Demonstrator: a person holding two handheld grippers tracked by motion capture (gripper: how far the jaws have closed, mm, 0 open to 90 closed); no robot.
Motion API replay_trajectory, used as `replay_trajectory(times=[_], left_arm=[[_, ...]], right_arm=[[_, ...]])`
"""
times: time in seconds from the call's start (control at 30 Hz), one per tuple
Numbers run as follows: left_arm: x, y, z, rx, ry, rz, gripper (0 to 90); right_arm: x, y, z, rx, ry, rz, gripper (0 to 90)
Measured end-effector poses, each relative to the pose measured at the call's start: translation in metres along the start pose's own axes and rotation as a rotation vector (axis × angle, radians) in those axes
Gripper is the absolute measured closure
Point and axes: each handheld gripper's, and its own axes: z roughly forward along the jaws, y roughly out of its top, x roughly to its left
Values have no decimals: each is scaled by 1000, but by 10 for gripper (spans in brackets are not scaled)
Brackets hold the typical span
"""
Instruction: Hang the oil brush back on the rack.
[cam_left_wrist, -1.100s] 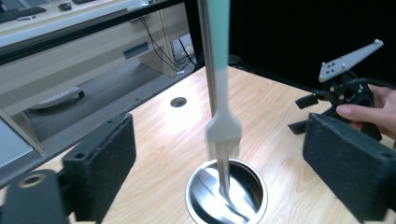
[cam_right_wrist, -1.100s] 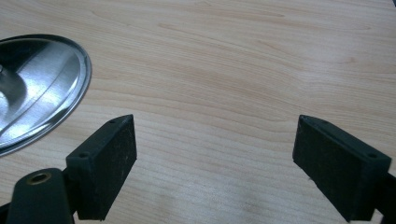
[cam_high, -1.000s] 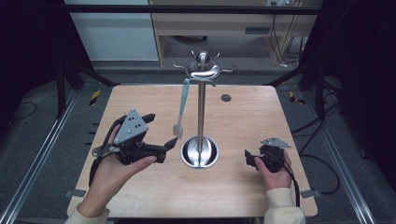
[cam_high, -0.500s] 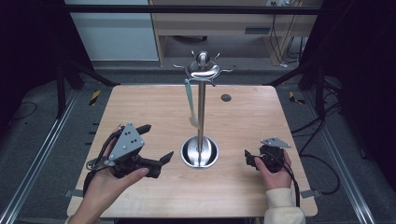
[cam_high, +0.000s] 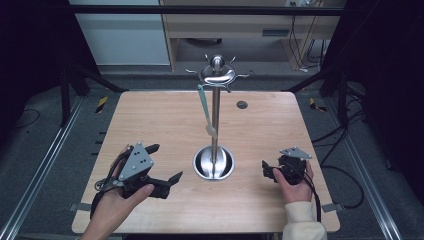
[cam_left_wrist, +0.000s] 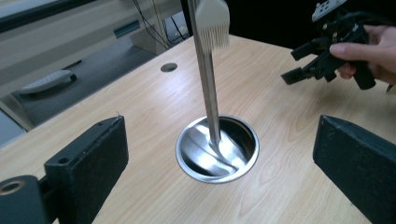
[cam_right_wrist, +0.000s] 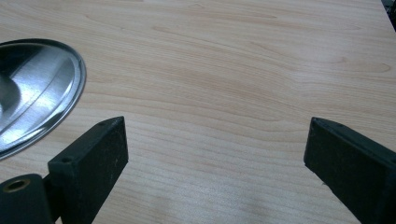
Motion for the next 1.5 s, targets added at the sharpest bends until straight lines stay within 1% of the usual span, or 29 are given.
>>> replay_trajectory(times=[0.1,0.27,0.4,0.53,0.6,0.73,0.87,1.0,1.07,1.13,1.27,1.5], left_arm=[[2,-9,2,11,5,-12,28],[7,-25,8,40,10,-19,28],[11,-38,13,59,20,-44,28],[15,-51,16,79,25,-50,28],[18,-58,18,89,31,-64,29],[22,-69,20,108,45,-71,29],[26,-78,22,112,55,-84,30],[30,-90,24,130,66,-93,31],[32,-95,24,129,75,-100,33],[34,-100,24,141,87,-97,35],[40,-111,24,150,106,-114,36],[54,-128,21,161,142,-158,40]], right_arm=[[0,0,0,-2,1,3,64],[1,0,0,-7,3,-1,61],[1,0,0,-5,5,-3,61],[1,0,0,-4,5,-3,61],[1,0,0,-4,5,-5,61],[1,0,0,-3,4,-6,63],[1,0,0,-1,4,-4,63],[1,-1,1,1,4,-7,64],[1,-1,1,0,4,-10,64],[1,-1,1,0,4,-10,64],[2,-1,1,3,4,-6,65],[2,-1,1,6,4,-4,66]])
